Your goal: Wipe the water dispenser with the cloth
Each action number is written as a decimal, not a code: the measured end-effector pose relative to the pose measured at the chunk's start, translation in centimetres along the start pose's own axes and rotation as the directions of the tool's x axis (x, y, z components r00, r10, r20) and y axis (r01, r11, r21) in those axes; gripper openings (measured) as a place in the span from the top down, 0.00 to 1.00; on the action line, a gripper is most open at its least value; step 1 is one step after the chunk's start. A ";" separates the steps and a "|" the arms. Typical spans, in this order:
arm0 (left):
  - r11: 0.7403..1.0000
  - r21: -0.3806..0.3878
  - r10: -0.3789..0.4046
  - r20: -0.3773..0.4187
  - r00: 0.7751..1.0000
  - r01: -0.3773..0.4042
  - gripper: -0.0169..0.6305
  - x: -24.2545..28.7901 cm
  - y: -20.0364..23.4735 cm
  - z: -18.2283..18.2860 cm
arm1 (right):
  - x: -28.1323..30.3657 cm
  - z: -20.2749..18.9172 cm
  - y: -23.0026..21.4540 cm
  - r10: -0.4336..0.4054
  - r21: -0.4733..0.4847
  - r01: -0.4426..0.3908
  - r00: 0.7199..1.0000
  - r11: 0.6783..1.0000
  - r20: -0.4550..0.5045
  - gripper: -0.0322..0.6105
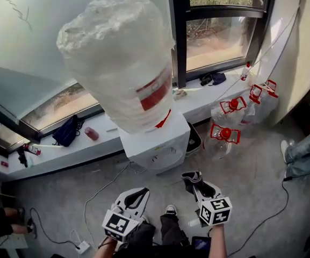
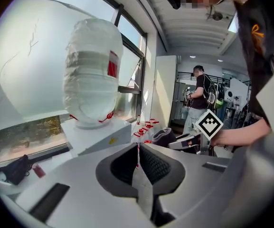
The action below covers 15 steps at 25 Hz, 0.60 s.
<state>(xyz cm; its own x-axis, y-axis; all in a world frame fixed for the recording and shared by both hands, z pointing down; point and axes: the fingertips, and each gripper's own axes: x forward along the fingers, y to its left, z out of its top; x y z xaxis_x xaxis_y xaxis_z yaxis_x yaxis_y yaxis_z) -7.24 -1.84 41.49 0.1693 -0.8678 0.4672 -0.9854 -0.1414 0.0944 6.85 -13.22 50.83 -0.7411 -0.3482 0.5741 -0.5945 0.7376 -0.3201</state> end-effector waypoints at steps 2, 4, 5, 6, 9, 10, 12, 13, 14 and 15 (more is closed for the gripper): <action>0.998 -0.051 0.024 0.010 1.000 -0.023 0.94 -1.9 0.3 -0.2 | -0.5 0.8 1.9 0.031 -0.031 -0.031 0.999 0.999 -0.010 0.79; 0.996 -0.075 0.057 0.022 0.998 -0.056 0.94 -3.6 1.0 -0.7 | -0.8 1.5 4.1 0.063 -0.073 -0.064 0.998 0.995 -0.026 0.79; 0.994 -0.076 0.078 0.029 0.997 -0.076 0.94 -4.5 1.5 -0.8 | -0.8 1.9 5.1 0.076 -0.096 -0.079 0.997 0.992 -0.032 0.79; 0.993 -0.076 0.097 0.037 0.995 -0.094 0.94 -5.4 1.9 -0.7 | -0.9 2.3 6.1 0.087 -0.118 -0.091 0.996 0.989 -0.036 0.79; 0.986 -0.076 0.150 0.065 0.987 -0.145 0.94 -8.7 2.8 -0.1 | -1.3 3.4 9.0 0.109 -0.155 -0.113 0.993 0.981 -0.032 0.79; 0.984 -0.074 0.166 0.076 0.983 -0.161 0.94 -10.0 3.1 0.1 | -1.5 3.7 10.1 0.116 -0.159 -0.119 0.993 0.980 -0.027 0.79; 0.979 -0.072 0.195 0.095 0.976 -0.189 0.94 -12.5 3.5 0.1 | -2.0 4.0 12.3 0.132 -0.158 -0.133 0.991 0.978 -0.013 0.79; 0.977 -0.072 0.208 0.103 0.973 -0.201 0.94 -13.8 3.7 0.0 | -2.3 4.0 13.4 0.141 -0.155 -0.140 0.990 0.978 -0.006 0.79; 0.975 -0.073 0.218 0.111 0.970 -0.211 0.94 -15.0 3.9 -0.2 | -2.7 4.0 14.5 0.150 -0.151 -0.148 0.989 0.977 0.000 0.79; 0.973 -0.075 0.227 0.116 0.967 -0.220 0.94 -16.2 4.0 -0.6 | -3.2 3.9 15.6 0.158 -0.145 -0.156 0.987 0.977 0.006 0.79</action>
<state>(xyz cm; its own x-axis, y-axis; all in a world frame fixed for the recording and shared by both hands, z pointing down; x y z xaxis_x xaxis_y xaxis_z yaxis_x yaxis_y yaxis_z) -13.93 11.95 34.78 -0.0620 -0.9264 0.3715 -0.9946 0.0886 0.0549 -1.29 -2.88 41.08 -0.8278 -0.2304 0.5116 -0.4201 0.8590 -0.2928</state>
